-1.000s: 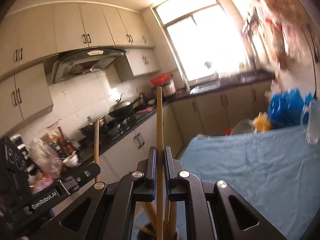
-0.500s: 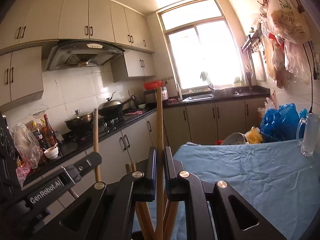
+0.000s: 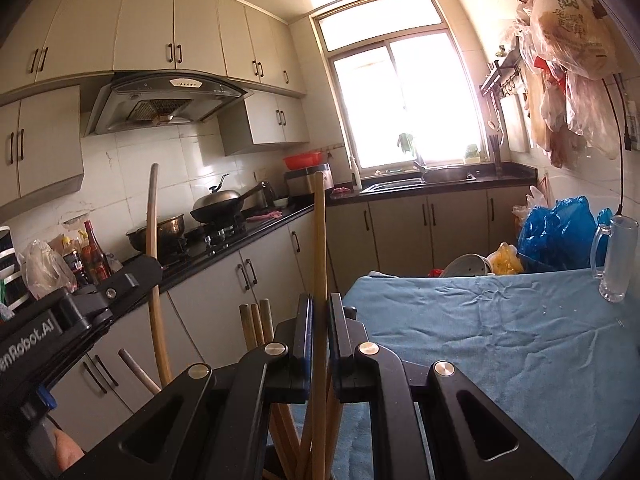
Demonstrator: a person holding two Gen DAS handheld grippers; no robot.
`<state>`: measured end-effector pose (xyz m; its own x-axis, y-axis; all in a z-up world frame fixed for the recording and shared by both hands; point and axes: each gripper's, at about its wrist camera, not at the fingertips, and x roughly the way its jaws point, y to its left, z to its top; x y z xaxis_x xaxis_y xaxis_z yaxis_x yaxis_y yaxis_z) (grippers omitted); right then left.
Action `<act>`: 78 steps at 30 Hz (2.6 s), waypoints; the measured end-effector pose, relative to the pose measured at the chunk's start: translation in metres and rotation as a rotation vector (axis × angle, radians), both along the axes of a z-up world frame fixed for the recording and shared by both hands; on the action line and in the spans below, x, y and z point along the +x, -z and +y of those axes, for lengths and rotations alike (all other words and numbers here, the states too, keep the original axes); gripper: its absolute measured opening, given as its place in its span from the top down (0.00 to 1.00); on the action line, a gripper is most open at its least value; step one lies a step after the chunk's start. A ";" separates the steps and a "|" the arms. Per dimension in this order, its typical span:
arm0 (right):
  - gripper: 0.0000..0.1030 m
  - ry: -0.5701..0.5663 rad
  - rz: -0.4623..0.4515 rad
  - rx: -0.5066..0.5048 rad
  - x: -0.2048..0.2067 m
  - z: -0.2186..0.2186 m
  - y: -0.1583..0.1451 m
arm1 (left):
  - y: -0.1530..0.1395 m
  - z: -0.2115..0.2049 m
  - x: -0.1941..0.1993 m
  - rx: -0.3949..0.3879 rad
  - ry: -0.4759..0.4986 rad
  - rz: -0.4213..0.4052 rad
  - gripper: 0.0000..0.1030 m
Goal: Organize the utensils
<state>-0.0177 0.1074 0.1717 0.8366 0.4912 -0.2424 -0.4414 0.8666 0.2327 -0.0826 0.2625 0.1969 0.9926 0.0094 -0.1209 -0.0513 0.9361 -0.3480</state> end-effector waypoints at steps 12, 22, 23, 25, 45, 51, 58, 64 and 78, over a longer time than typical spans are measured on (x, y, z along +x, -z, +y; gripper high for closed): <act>0.92 0.009 0.035 0.044 0.000 -0.015 0.006 | 0.022 -0.026 0.005 0.100 -0.066 -0.008 0.93; 0.91 -0.008 0.084 0.078 0.006 -0.019 0.011 | 0.022 -0.013 0.002 0.047 -0.057 0.027 0.93; 0.91 -0.008 0.087 0.081 0.006 -0.020 0.011 | 0.021 -0.012 0.002 0.041 -0.056 0.030 0.93; 0.91 -0.005 0.089 0.089 0.005 -0.021 0.010 | 0.020 -0.010 0.000 0.028 -0.056 0.036 0.93; 0.60 0.050 0.085 0.105 -0.033 -0.072 -0.002 | 0.006 -0.029 -0.067 0.111 -0.273 0.132 0.08; 0.51 0.079 0.125 0.061 -0.054 -0.091 0.014 | 0.013 -0.046 -0.079 0.171 -0.342 0.199 0.01; 0.49 0.121 0.199 0.038 -0.075 -0.117 0.037 | 0.019 -0.068 -0.090 0.206 -0.337 0.225 0.01; 0.48 0.145 0.234 0.035 -0.091 -0.136 0.046 | 0.023 -0.081 -0.097 0.272 -0.328 0.261 0.00; 0.44 0.180 0.266 -0.068 -0.116 -0.152 0.072 | 0.048 -0.127 -0.102 0.397 -0.190 0.356 0.00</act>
